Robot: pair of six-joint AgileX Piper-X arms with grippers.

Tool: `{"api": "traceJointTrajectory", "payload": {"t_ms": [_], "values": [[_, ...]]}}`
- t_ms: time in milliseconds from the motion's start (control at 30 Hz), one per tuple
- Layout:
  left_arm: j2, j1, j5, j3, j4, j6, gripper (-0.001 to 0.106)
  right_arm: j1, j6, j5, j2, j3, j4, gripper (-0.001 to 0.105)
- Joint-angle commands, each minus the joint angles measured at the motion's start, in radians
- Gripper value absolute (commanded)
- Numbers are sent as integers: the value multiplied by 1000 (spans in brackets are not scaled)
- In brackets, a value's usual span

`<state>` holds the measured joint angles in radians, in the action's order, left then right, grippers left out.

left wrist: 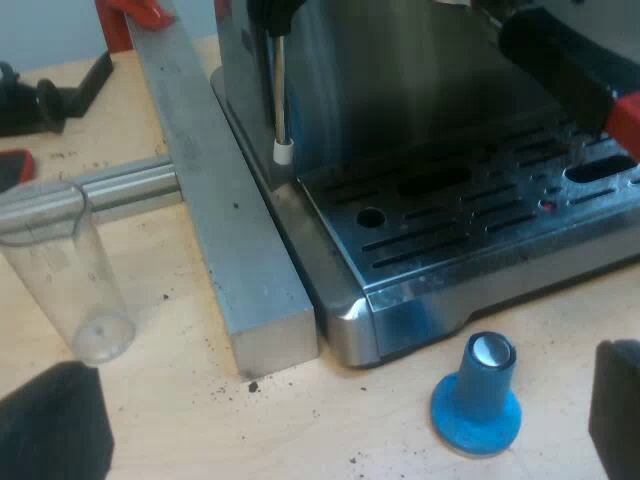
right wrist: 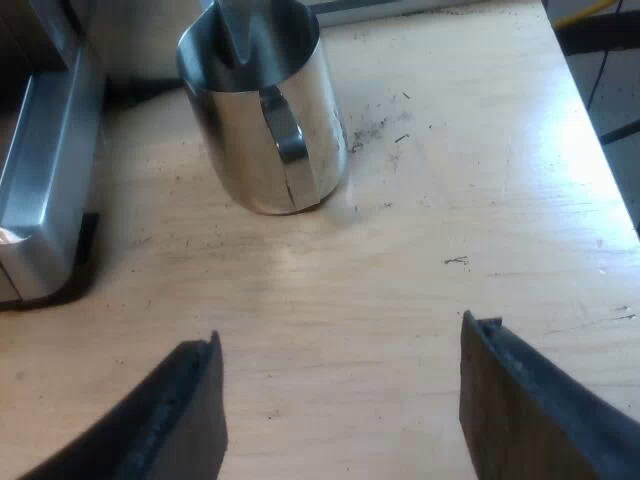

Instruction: Put the handle in the coffee machine

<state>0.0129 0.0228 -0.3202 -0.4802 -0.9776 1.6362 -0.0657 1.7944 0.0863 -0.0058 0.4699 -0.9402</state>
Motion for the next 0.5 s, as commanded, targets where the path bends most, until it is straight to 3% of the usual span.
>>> {"api": "traceJointTrajectory", "payload": {"t_ms": [33,100,133,200,500], "values": [[139,-3,78,-4,20,-1,105,0,5,0,-45,8,7,55],[139,-8,153,-4,20,17,105,0,5,0,-45,8,7,55],[139,-10,220,-4,20,42,105,0,5,0,-45,8,7,55],[139,-15,267,-4,18,71,105,0,5,0,-45,8,7,55],[136,-16,255,-4,18,65,105,0,5,0,-45,8,7,55]]}}
